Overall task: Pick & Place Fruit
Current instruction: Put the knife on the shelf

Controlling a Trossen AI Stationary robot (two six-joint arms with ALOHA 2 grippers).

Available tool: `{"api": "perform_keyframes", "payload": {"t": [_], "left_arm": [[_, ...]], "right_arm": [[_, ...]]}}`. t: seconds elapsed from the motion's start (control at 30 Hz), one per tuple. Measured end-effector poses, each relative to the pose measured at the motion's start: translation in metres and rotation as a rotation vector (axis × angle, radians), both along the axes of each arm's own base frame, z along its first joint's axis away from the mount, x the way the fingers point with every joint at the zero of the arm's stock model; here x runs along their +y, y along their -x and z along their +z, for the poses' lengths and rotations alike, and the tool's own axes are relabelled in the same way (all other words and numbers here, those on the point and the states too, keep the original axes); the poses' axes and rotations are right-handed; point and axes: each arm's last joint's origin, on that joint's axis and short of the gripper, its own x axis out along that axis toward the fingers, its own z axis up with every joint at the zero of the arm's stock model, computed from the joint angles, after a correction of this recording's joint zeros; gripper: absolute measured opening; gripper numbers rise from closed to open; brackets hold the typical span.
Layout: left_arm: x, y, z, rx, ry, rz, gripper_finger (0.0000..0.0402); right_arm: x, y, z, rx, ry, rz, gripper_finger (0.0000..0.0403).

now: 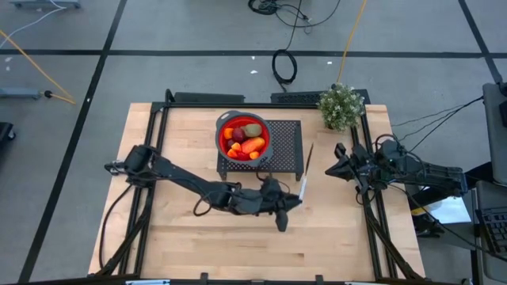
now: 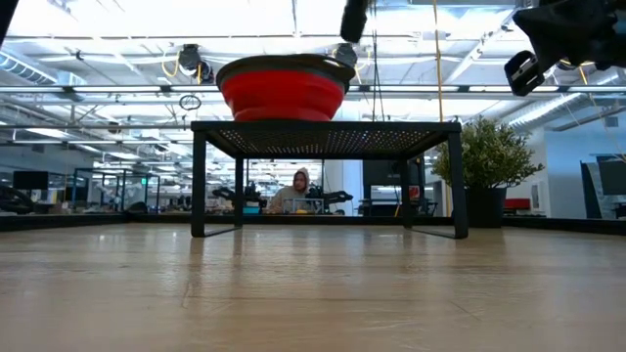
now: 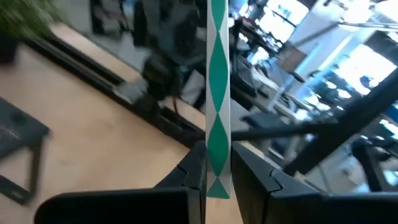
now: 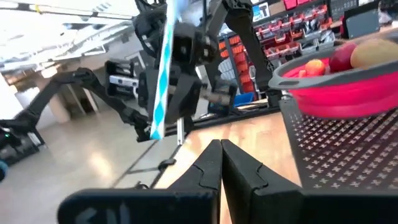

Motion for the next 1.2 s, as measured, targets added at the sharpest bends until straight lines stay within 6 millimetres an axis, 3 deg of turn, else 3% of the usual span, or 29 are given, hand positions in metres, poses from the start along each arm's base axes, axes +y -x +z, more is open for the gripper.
{"api": "perform_keyframes", "payload": {"t": [0.17,0.4,0.7,0.97,1.2], "left_arm": [[0.005,0.008,0.018,-0.019,-0.077,0.091,0.0051],[0.008,0.008,0.031,0.001,-0.19,0.191,0.0051],[0.013,0.009,0.047,0.115,-0.33,0.341,0.0051],[0.016,0.01,0.049,0.157,-0.439,0.434,0.0051],[0.022,0.011,0.05,0.226,-0.578,0.542,0.0051]], "right_arm": [[-0.001,-0.003,0.008,-0.06,-0.034,0.006,0.0009],[0.0,-0.013,0.026,-0.253,0.025,0.022,0.0053],[0.002,-0.039,0.021,-0.26,0.13,-0.011,0.0125],[0.004,-0.053,0.025,-0.331,0.18,-0.067,0.017],[0.007,-0.072,0.046,-0.349,0.283,-0.217,0.0183]]}}
